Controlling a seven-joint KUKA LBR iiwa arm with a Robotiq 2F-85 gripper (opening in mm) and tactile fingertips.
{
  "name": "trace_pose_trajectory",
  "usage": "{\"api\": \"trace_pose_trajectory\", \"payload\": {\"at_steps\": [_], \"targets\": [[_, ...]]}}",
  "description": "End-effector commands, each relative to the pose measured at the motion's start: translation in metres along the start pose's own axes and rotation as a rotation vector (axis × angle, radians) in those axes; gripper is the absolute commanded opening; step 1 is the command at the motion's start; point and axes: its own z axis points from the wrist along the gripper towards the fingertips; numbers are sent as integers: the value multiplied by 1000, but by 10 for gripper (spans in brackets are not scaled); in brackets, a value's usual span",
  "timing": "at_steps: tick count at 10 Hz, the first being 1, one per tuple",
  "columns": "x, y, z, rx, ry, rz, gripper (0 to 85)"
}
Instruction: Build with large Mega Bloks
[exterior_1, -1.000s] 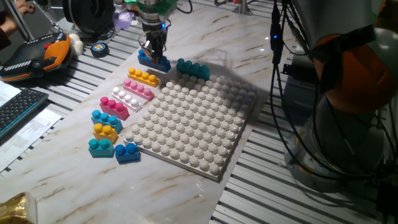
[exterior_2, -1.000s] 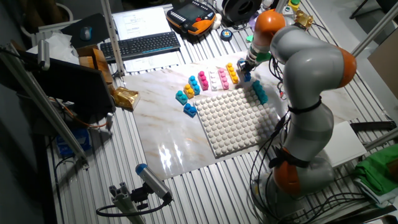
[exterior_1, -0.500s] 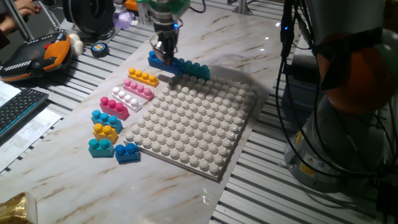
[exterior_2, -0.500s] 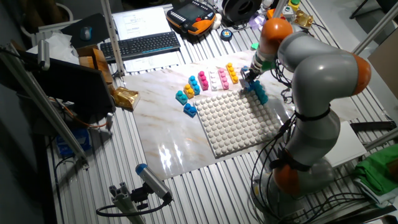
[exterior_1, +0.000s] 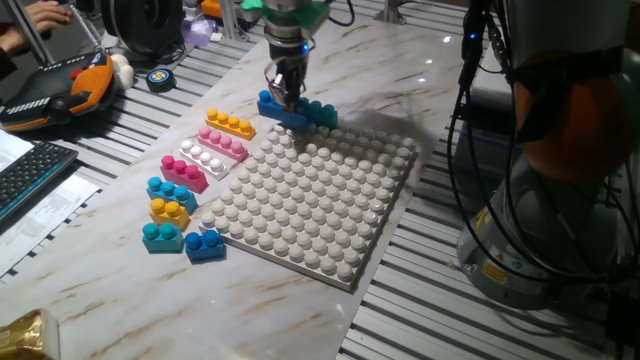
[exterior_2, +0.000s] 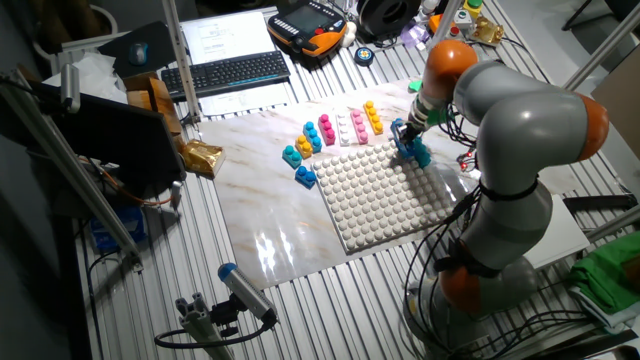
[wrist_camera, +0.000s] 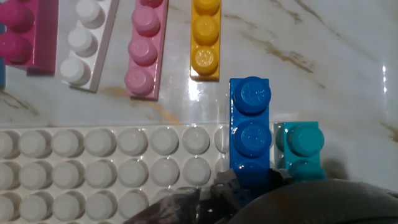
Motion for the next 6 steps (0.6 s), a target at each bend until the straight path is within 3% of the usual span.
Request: {"api": "trace_pose_trajectory", "payload": {"at_steps": [1, 6], "targets": [[5, 1, 3, -12, -4, 2, 7], [18, 9, 9, -26, 1, 11, 7]]}}
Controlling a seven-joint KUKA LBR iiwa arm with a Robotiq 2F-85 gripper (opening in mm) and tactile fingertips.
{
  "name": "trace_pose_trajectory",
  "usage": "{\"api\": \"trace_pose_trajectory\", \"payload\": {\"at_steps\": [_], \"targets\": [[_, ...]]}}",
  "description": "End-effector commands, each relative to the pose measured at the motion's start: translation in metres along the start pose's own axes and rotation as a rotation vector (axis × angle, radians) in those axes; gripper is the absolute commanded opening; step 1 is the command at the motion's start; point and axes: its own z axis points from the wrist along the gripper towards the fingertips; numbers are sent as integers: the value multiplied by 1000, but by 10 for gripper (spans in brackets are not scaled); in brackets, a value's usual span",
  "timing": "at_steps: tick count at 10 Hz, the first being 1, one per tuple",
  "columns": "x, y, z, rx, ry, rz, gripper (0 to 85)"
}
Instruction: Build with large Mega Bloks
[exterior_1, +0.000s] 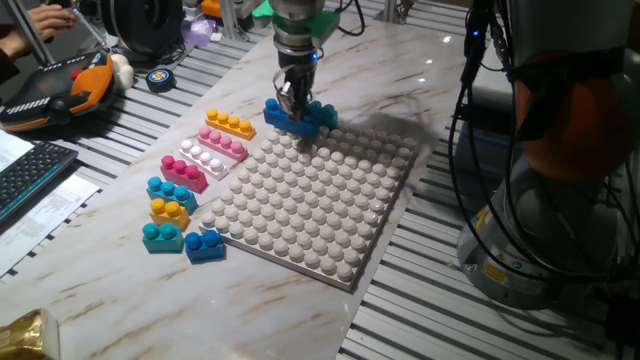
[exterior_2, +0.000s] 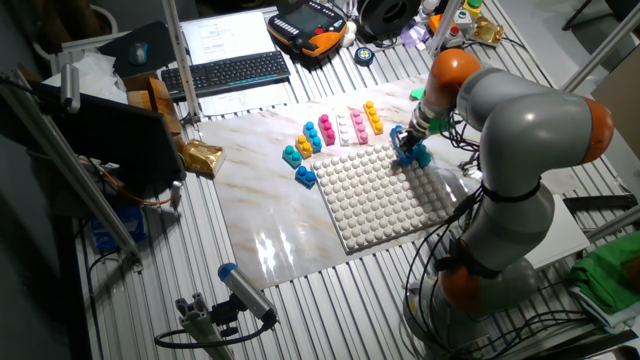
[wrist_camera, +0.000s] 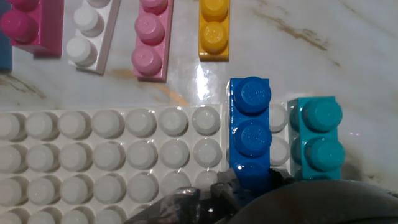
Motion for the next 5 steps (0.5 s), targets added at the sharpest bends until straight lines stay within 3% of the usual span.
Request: {"api": "trace_pose_trajectory", "payload": {"at_steps": [1, 5], "targets": [[0, 0, 0, -1, 3, -1, 7], [0, -1, 1, 5, 2, -3, 7]]}}
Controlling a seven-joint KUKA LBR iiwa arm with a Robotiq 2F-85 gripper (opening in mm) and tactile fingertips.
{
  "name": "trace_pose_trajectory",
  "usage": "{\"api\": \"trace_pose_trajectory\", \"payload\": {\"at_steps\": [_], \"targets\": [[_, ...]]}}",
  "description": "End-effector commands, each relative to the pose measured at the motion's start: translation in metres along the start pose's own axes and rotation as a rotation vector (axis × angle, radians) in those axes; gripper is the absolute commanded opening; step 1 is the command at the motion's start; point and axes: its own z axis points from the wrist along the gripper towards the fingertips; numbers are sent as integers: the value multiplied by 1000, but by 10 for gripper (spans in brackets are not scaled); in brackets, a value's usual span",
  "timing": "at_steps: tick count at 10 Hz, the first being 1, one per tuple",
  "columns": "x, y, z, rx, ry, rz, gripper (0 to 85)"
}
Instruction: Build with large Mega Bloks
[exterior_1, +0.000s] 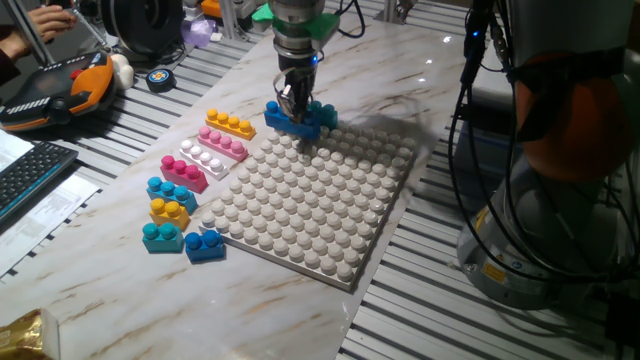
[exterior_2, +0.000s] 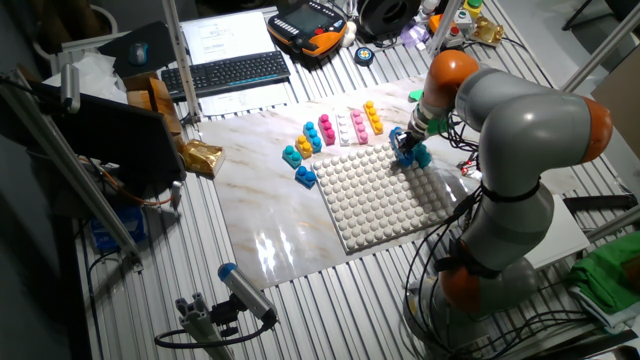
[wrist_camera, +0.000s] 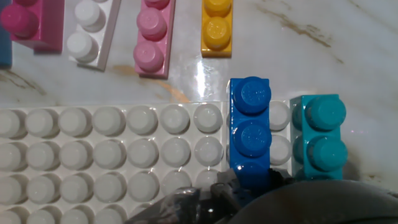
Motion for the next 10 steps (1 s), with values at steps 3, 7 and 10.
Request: {"api": "trace_pose_trajectory", "payload": {"at_steps": [3, 7, 10], "targets": [[0, 0, 0, -2, -20, 9, 7], [0, 0, 0, -15, -54, 8, 7], [5, 4, -2, -25, -41, -1, 7]]}}
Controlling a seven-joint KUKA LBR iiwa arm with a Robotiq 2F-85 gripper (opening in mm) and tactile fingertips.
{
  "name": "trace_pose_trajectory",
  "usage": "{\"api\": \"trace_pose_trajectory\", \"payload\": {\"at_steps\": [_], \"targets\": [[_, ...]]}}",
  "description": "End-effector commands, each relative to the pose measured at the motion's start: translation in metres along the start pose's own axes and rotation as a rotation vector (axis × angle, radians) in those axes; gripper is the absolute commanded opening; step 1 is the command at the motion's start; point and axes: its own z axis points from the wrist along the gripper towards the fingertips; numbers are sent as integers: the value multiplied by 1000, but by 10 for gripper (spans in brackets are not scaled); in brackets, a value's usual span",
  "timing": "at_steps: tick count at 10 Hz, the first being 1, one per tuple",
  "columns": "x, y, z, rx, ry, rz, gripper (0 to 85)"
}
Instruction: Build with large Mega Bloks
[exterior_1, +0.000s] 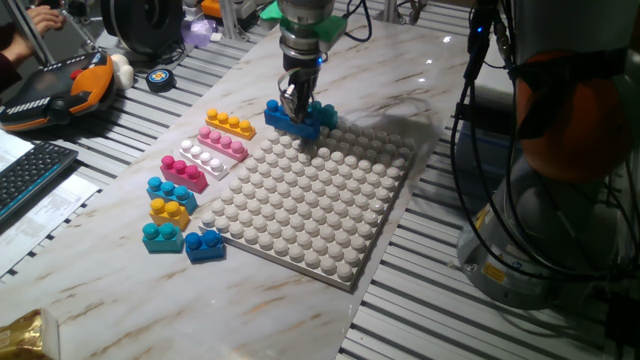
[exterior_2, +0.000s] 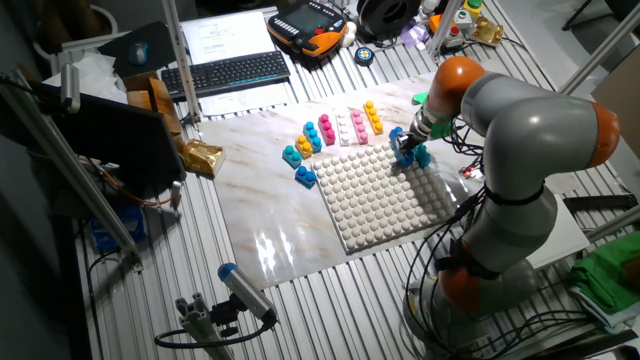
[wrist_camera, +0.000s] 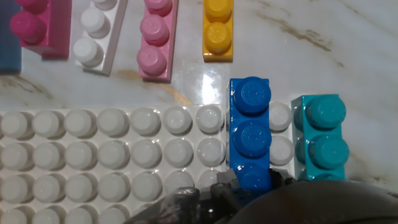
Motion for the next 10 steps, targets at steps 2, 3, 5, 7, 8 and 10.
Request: {"api": "trace_pose_trajectory", "payload": {"at_steps": [2, 3, 5, 7, 8, 10], "targets": [[2, -1, -2, 25, 4, -14, 7], [5, -3, 0, 27, 4, -17, 7], [10, -4, 5, 19, 0, -14, 7], [11, -4, 6, 21, -1, -15, 7], [12, -4, 8, 21, -3, -15, 7], [14, -5, 12, 19, -10, -11, 7]]}}
